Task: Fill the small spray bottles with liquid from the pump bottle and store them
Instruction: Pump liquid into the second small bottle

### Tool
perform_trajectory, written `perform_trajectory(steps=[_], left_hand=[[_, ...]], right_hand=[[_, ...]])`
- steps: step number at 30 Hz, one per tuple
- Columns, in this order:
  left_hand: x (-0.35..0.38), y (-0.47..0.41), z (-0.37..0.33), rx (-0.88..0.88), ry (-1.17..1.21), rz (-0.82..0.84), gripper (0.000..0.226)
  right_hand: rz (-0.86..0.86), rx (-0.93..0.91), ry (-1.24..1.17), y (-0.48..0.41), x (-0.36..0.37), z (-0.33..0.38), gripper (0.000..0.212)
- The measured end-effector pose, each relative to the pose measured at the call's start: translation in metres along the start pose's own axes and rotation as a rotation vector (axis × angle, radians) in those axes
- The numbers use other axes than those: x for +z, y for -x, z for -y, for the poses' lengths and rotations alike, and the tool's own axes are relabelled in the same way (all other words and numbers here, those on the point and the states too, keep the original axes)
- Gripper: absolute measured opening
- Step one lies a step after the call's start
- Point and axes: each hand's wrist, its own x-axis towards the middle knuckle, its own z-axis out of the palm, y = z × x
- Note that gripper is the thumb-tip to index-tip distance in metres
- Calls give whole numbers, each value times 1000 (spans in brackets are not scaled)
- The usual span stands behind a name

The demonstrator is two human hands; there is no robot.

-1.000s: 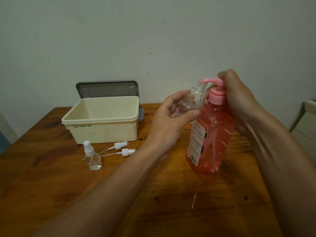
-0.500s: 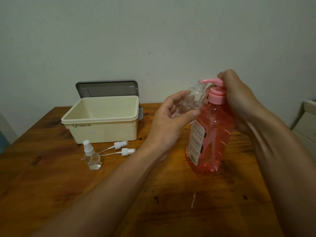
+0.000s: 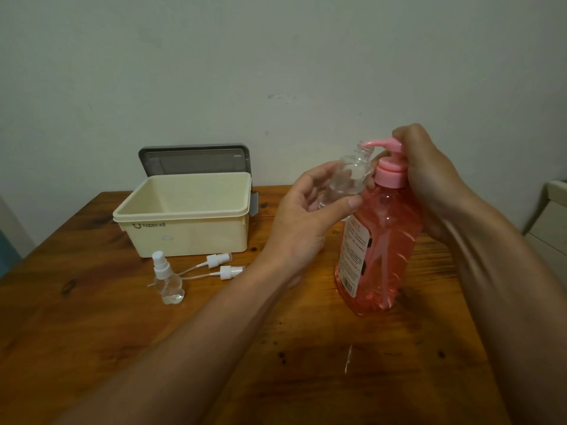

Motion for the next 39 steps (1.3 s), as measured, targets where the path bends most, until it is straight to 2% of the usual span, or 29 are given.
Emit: perform_trajectory(steps=[4,8,11,16,21,28,35,39], left_hand=[[-1,0,1,-6,3,4,50],[-1,-1,0,5,2,9,49],[-1,-2,-2,19,-2,6,51],[-1,-2,-1,13,-3,-3,52],[-2,-1,0,6,2,-6,51],[-1,-3,0,2,58,14,50],[-5,-1,4,-26,75,-20,41],[-5,0,7,-36,118,-32,45]], right_hand=[[-40,19,-18,-1,-2,-2,44],[-17,18,-19,1,-1,-2,59],[-15,8,-19,1,1,0,61],[-11,4,-7,-2,-1,-1,60],[-30,34,-3,-4,-3,-3,43],[-43,33,-28,0,1,-1,56],[-51,14,10,-4,-2,-4,44],[-61,15,-6,-3,-1,-4,42]])
